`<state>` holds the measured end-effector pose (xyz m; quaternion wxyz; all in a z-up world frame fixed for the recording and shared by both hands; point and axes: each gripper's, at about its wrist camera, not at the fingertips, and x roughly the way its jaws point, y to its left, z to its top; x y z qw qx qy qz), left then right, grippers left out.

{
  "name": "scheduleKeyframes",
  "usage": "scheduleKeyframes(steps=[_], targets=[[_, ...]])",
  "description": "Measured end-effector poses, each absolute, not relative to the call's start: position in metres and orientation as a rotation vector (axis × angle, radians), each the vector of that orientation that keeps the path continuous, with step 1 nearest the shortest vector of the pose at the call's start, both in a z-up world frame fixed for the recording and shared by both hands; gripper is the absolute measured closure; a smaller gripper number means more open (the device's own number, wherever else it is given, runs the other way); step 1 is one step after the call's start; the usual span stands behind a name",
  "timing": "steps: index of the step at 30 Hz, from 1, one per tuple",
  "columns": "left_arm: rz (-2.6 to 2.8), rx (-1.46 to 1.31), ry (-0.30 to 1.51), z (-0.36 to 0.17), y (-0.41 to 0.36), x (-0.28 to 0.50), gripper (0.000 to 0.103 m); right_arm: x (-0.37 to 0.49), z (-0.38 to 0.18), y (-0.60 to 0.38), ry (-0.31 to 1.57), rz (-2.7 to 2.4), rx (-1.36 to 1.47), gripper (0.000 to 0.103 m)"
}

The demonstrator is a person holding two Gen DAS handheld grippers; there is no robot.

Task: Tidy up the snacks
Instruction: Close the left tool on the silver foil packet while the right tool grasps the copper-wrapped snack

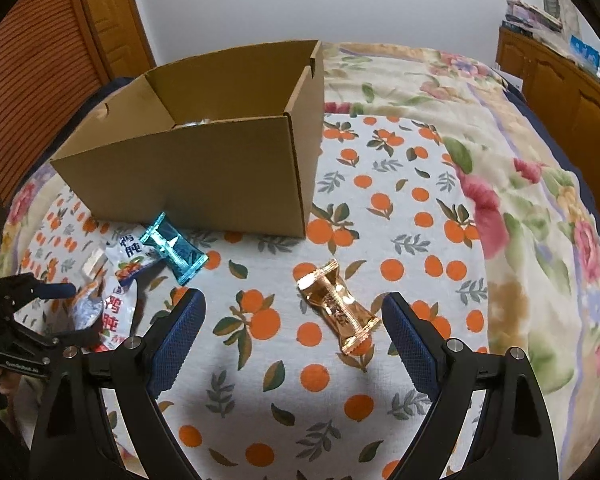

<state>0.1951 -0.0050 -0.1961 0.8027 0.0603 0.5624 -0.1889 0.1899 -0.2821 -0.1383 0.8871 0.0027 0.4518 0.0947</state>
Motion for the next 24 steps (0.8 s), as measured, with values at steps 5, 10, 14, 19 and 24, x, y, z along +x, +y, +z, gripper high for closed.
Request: scheduleKeyframes(steps=[5,10,14,19,24], targets=[[-0.398,0.151,1.202,-0.199,-0.007,0.197,0.014,0.192,-0.142,-0.282,0.948,0.195,-0.005,0.012],[-0.398,0.185,1.192,-0.201,-0.008,0.196,0.017,0.197,-0.153,-0.283,0.976,0.186,-0.024,0.012],[-0.432,0.185,1.187,-0.196,-0.013,0.197,0.041,0.203,-0.164,-0.286,1.015,0.189,-0.015,0.013],[-0.459,0.18,1.193,-0.188,-0.013,0.194,0.049,0.21,-0.18,-0.294,1.074,0.203,0.024,0.027],[-0.458,0.114,1.199,-0.179,-0.003,0.197,0.049,0.214,-0.19,-0.297,1.106,0.202,0.031,0.036]])
